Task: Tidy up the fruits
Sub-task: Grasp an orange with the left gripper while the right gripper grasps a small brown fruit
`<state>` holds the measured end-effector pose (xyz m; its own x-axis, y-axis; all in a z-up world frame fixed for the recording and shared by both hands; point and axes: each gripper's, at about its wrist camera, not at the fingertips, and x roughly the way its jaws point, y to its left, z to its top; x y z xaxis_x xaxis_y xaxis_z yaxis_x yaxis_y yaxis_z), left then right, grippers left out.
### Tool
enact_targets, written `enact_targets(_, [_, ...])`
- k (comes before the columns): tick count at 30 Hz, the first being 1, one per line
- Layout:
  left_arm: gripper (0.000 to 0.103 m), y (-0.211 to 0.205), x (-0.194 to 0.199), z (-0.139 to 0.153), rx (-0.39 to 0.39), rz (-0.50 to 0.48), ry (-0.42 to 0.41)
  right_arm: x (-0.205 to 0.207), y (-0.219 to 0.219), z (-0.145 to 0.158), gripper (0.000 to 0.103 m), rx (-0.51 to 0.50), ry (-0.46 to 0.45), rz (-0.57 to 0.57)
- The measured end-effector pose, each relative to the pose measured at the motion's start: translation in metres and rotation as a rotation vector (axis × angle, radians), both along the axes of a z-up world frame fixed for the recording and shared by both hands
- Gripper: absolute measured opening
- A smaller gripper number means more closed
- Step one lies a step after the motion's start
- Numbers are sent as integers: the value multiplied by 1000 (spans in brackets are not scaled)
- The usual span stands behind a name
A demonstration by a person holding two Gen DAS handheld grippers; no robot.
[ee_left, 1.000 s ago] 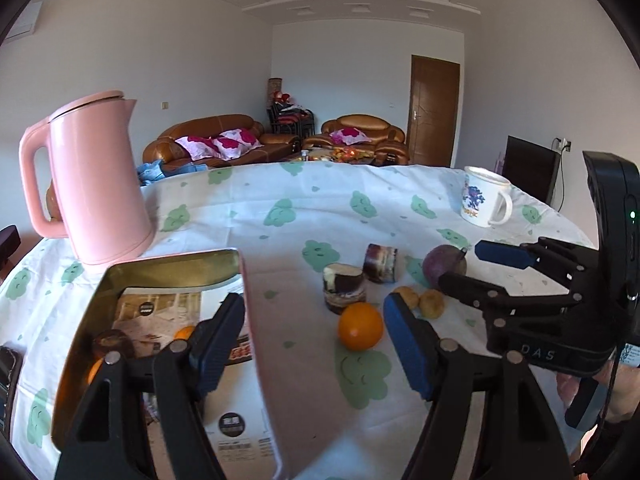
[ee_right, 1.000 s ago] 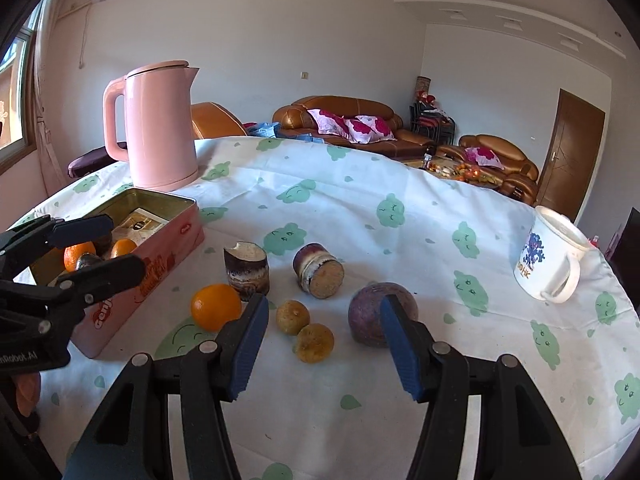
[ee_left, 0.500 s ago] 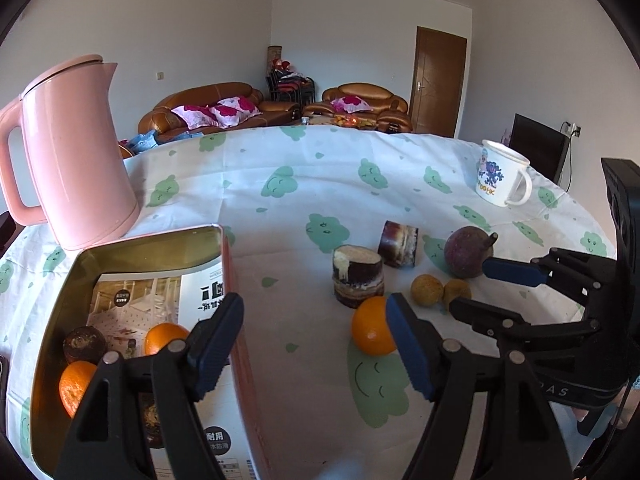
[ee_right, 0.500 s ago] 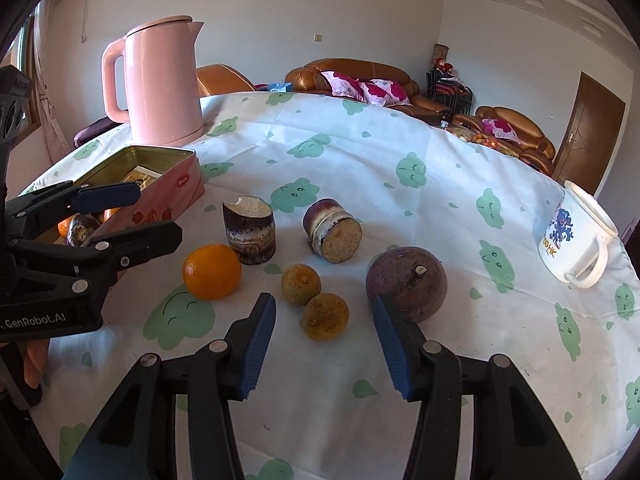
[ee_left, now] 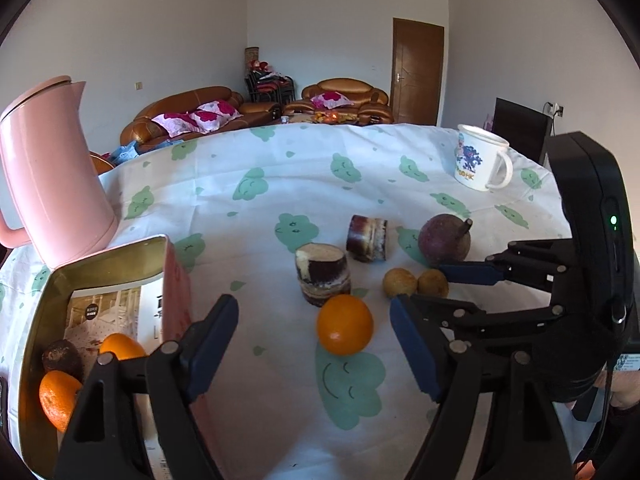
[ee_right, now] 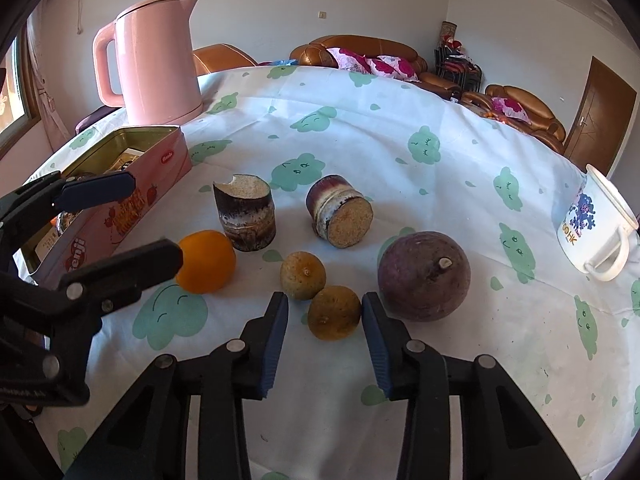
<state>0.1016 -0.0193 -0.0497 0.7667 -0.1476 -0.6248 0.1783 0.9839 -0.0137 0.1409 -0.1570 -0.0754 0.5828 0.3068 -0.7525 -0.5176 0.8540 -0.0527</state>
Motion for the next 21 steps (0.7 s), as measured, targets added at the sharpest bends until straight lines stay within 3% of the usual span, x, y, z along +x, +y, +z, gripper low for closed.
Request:
enact_targets(4, [78,-9,13,-10,7,-50,81,3,-1,-1,28,2,17,-6])
enact_targets(7, [73,-6,21,-15,-26,-53,130,2,1,-1,28,0,14,0])
enact_targets(9, [56,-7,24,-19,-41,-69,160,2,2,-2,28,-4,12,6])
enact_targets(12, [38,-8,28,-24,-56,-84,196,0,1,0,28,2,-2,9])
enact_targets(21, [38,-9,24,-20,-58,-95,170,-7,-1,8,28,25,-57,18])
